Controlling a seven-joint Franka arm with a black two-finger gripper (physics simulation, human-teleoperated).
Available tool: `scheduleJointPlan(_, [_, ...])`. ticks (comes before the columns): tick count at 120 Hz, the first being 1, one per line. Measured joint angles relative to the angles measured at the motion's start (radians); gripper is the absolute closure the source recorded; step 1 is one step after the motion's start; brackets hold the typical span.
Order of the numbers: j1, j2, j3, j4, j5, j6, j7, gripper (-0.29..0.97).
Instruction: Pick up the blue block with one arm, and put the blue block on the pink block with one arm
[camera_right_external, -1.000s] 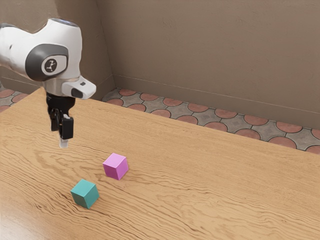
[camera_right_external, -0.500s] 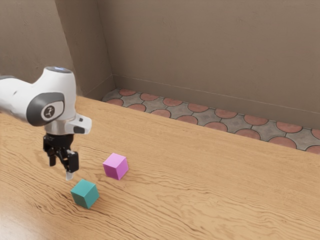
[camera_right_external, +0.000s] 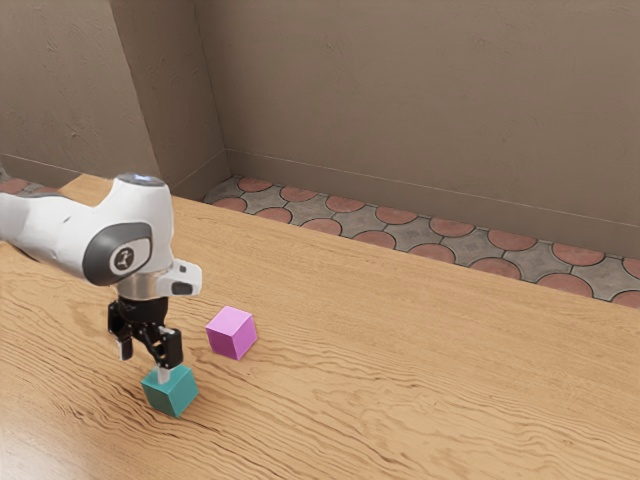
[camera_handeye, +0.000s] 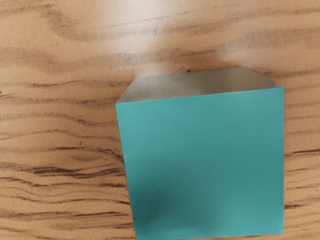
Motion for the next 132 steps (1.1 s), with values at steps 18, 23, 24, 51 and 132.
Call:
scheduleJointPlan(18, [0.022,0.055,-0.033,0.033,0.002,0.031,-0.030,0.00])
scheduleJointPlan(23, [0.024,0.058,-0.039,0.034,0.002,0.039,-0.040,0.00])
scheduleJointPlan(24, [0.024,0.059,-0.039,0.034,0.002,0.040,-0.042,0.00])
scheduleJointPlan(51, [0.004,0.107,-0.043,0.022,0.003,0.064,-0.086,0.00])
scheduleJointPlan(132, [0.012,0.121,-0.052,0.082,0.010,0.091,-0.139,0.33])
